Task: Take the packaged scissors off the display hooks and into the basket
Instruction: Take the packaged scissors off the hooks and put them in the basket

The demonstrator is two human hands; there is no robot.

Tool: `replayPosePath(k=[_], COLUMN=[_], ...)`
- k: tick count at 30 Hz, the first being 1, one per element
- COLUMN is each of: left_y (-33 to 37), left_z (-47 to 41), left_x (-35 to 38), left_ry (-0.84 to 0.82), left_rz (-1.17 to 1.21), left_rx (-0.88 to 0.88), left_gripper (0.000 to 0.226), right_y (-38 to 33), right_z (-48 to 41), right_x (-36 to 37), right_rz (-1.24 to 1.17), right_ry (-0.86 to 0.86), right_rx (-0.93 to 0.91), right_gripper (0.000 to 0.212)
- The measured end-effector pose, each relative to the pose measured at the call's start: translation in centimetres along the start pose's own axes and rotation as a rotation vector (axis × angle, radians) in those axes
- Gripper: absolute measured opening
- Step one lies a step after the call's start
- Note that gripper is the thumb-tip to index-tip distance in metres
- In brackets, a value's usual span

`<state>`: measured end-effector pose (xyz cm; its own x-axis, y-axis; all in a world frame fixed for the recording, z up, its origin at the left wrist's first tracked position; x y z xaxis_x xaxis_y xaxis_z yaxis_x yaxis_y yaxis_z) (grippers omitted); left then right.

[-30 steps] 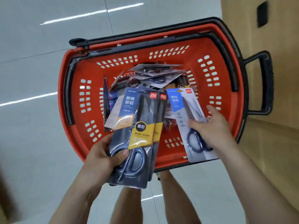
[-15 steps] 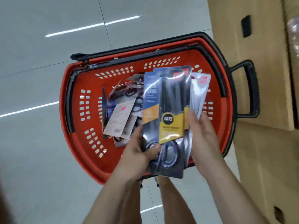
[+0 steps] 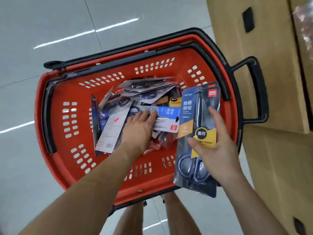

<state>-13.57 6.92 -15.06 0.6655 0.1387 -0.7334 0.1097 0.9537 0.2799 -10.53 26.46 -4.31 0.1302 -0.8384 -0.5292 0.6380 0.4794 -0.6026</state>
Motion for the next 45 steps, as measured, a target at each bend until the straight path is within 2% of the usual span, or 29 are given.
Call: replayPosePath(k=[2, 4, 7, 9, 11, 12, 14, 15, 17, 18, 19, 20, 22, 24, 26, 29, 31, 34, 38, 40, 42, 45], left_y=[-0.4, -1.1, 0.4, 3.3, 6.0, 6.7, 6.8, 6.5, 6.0, 5.4, 4.5, 3.2, 0.4, -1.8, -3.4, -3.7, -3.5, -3.4, -3.2, -2.3, -0.2, 2.4], left_z=[0.6, 2.3, 5.7, 6.9, 7.0, 6.6, 5.6, 5.1, 4.5, 4.1, 3.3, 2.0, -1.1, -4.2, -6.5, -7.1, -5.9, -2.7, 2.4, 5.0, 7.4, 10.4], left_x=[-1.9, -5.4, -8.7, -9.3, -8.8, -8.5, -7.8, -7.6, -7.9, -8.2, -8.7, -9.2, -9.7, -8.3, -6.6, -6.2, -7.2, -9.2, -10.5, -10.8, -10.6, -9.6], left_ry=[0.157, 0.344, 0.404, 0.314, 0.268, 0.195, -0.021, -0.136, -0.311, -0.302, -0.225, -0.068, 0.201, 0.217, 0.139, 0.158, 0.208, 0.355, 0.444, 0.515, 0.552, 0.518], left_rz=[0.058, 0.097, 0.191, 0.181, 0.022, 0.014, 0.217, 0.349, 0.655, 0.781, 0.815, 0.681, 0.145, -0.181, -0.262, -0.343, -0.314, -0.187, 0.014, 0.081, 0.110, 0.265], left_rx=[-0.016, -0.108, -0.077, 0.011, 0.078, 0.083, 0.097, 0.091, 0.031, -0.015, -0.047, -0.058, -0.071, -0.063, -0.073, -0.070, -0.059, 0.007, 0.047, 0.058, 0.133, 0.278], left_gripper=[0.068, 0.055, 0.046, 0.051, 0.063, 0.069, 0.064, 0.056, 0.042, 0.037, 0.037, 0.044, 0.066, 0.076, 0.069, 0.062, 0.053, 0.026, 0.040, 0.036, 0.035, 0.036], right_y=[0.1, 0.5, 0.0, -0.8, -1.8, -2.3, -2.5, -2.2, -1.1, -0.7, -0.4, 0.0, 0.5, 0.7, 0.9, 0.9, 0.8, 0.7, 0.6, 0.5, 0.4, 0.2], right_z=[-0.1, -0.2, -0.2, -0.4, -0.7, -0.9, -1.3, -1.6, -2.1, -2.3, -2.5, -2.8, -3.4, -3.8, -4.4, -4.9, -5.0, -4.7, -3.9, -3.6, -3.4, -3.1], right_x=[0.2, 0.4, 1.6, 2.6, 3.5, 3.9, 4.7, 4.7, 4.4, 4.3, 4.3, 4.4, 4.6, 4.7, 4.7, 4.5, 4.3, 4.0, 4.2, 4.4, 4.6, 4.7], right_rz=[0.091, 0.149, 0.093, -0.086, -0.228, -0.236, -0.159, -0.121, -0.094, -0.083, -0.068, -0.055, -0.068, -0.122, -0.145, -0.178, -0.202, -0.233, -0.299, -0.380, -0.454, -0.521], right_ry=[0.007, 0.013, 0.039, 0.058, 0.026, -0.018, -0.074, -0.052, 0.036, 0.065, 0.073, 0.069, 0.063, 0.055, 0.042, 0.024, 0.026, 0.035, 0.054, 0.073, 0.090, 0.072], right_rx=[0.007, 0.015, -0.004, 0.006, 0.019, 0.012, 0.006, 0.029, 0.088, 0.112, 0.128, 0.135, 0.133, 0.121, 0.100, 0.068, 0.062, 0.068, 0.096, 0.121, 0.158, 0.203], right_gripper=[0.067, 0.048, 0.024, 0.017, 0.028, 0.040, 0.062, 0.064, 0.052, 0.042, 0.034, 0.031, 0.034, 0.037, 0.036, 0.034, 0.035, 0.035, 0.032, 0.029, 0.024, 0.021])
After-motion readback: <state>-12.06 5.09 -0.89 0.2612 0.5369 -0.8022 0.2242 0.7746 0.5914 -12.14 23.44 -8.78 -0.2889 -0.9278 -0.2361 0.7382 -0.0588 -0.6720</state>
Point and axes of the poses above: each hand's wrist, its own z-axis away from the middle knuckle, its own x-axis out of the palm, y = z × x, the point moved 6 cm from there along -z, towards the middle knuckle, and after that the axes turned 1 degree about y, right-handed, at the moved point
